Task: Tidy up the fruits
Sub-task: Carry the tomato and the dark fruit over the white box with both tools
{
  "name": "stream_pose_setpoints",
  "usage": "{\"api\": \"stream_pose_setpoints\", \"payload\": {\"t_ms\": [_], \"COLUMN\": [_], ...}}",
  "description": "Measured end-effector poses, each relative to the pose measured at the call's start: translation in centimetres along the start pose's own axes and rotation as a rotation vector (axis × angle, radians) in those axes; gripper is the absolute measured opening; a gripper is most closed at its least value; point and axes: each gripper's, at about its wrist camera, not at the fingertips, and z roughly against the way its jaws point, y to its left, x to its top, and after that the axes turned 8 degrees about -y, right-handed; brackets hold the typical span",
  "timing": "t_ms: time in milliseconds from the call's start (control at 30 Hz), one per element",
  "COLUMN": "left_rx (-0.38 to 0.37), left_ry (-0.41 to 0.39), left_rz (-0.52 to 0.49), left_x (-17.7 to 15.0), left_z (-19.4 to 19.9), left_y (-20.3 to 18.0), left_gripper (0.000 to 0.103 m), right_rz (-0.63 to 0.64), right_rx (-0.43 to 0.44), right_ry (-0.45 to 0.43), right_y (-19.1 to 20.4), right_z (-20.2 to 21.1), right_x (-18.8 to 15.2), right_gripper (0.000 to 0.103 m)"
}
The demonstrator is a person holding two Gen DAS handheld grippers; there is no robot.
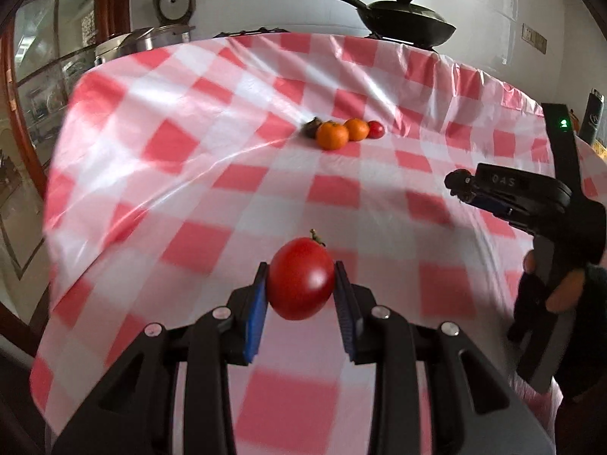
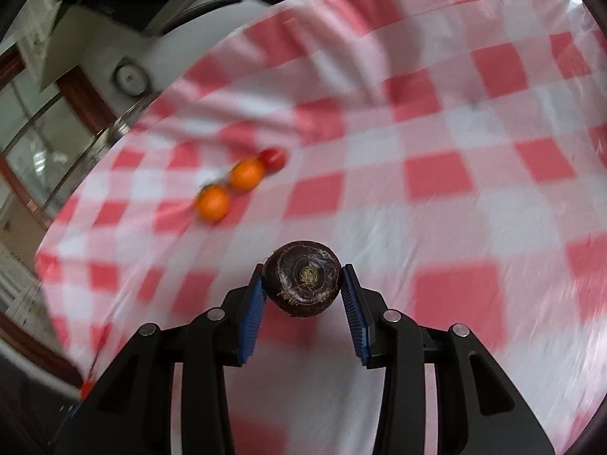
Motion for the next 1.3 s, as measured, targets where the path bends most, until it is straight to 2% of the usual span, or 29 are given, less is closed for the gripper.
{"api": "stream_pose_setpoints", "payload": {"t_ms": [167,467,767,1100,1200,1300], "left_rx": [0.038,0.109,0.184,0.293,0.324,0.367], "left_ry": [0.014,0.036,0.005,0.002,0.031,0.074], "left_rz": [-0.012,0.025,0.062,0.188,0.231,0.264], "left_x": [-2.6,-7.2,-10.9,-16.0,-17.9,-20.3], "left_z": [2.2,6.1,11.1,15.6,16.1,16.3], "left_y": [2.7,8.5,13.3,19.9,21.9,24.1], "left_gripper": [0.033,0.033,0.033,0.033,0.034,0.034], "right_rz": [0.131,0.311,0.471,0.673,0.738,0.863], "right_rx": [0.037,0.132,0.254,0.418,0.48,0.547], "right_ry": [0.049,0.101,0.141,0.192,0.229,0.281], "right_y": [5.6,13.7,20.7,27.6,29.2,30.8], "right_z": [2.6,5.8,8.7,11.1,11.8,12.4], "right_x": [-4.8,-10.5,-16.0,-22.7,-25.5,-29.6], "right_gripper": [0.039,0.039,0.039,0.039,0.039,0.039]}}
